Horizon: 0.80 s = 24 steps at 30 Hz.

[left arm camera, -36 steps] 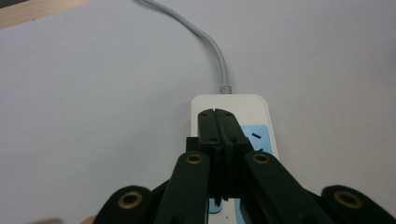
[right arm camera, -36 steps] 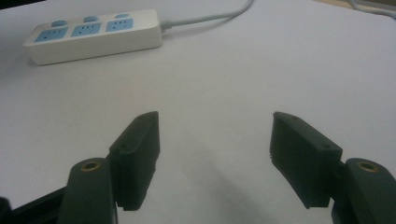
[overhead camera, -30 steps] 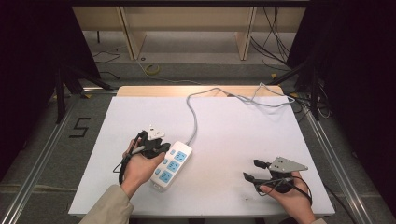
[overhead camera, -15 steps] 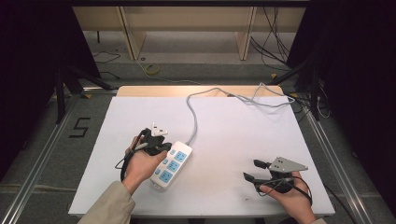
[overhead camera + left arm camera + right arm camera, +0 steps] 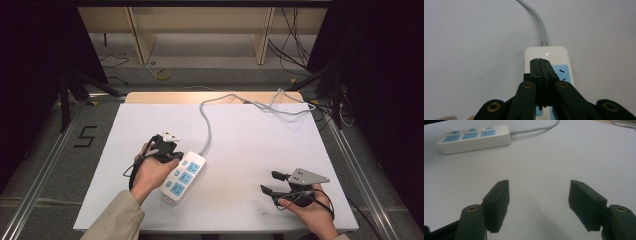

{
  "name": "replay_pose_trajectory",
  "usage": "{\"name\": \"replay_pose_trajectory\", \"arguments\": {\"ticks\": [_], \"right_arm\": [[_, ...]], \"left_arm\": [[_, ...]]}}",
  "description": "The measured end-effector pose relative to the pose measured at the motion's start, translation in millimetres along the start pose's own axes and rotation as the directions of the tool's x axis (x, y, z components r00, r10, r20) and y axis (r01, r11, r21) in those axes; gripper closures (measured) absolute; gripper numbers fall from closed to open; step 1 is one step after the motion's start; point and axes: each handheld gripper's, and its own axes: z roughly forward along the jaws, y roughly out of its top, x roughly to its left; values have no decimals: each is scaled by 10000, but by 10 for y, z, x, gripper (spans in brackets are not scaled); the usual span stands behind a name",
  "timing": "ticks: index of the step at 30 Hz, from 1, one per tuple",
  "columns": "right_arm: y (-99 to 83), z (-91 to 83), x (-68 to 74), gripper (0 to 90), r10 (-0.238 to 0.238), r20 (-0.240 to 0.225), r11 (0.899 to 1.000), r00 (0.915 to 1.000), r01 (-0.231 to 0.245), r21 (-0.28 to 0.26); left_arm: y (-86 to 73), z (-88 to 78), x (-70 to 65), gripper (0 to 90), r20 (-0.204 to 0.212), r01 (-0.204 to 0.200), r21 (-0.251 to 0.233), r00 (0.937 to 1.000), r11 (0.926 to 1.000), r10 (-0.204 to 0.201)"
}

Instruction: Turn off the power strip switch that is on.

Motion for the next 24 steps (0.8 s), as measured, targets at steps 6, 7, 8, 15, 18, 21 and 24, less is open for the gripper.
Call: {"name": "replay_pose_trajectory", "arguments": {"ticks": [6, 7, 8, 15, 18, 21, 24], "right_arm": [[1, -2, -1, 342, 24, -11, 10000, 10000, -24, -6], [1, -3, 0, 342, 24, -3, 10000, 10000, -24, 1], [2, -3, -1, 342, 15, -11, 10000, 10000, -15, -12], [9, -12, 3, 338, 58, -12, 9999, 10000, -59, -113], [10, -12, 4, 336, 50, -17, 9999, 10000, -50, -129], [12, -13, 5, 334, 53, -23, 9999, 10000, -54, -151], [13, -13, 4, 334, 50, -32, 9998, 10000, -50, -186]], "left_arm": [[30, 11, 11, 897, 83, -75, 303, 9999, 9995, 73], [33, 15, 9, 896, 86, -60, 327, 9999, 9994, 58], [35, 17, 9, 897, 90, -70, 382, 9999, 9992, 66], [50, 37, 14, 896, 189, -140, 675, 9997, 9976, 128], [56, 39, 13, 896, 196, -157, 766, 9997, 9969, 142], [72, 39, 12, 897, 202, -169, 880, 9997, 9960, 151], [81, 49, 12, 896, 214, -180, 969, 9996, 9951, 160]]}}
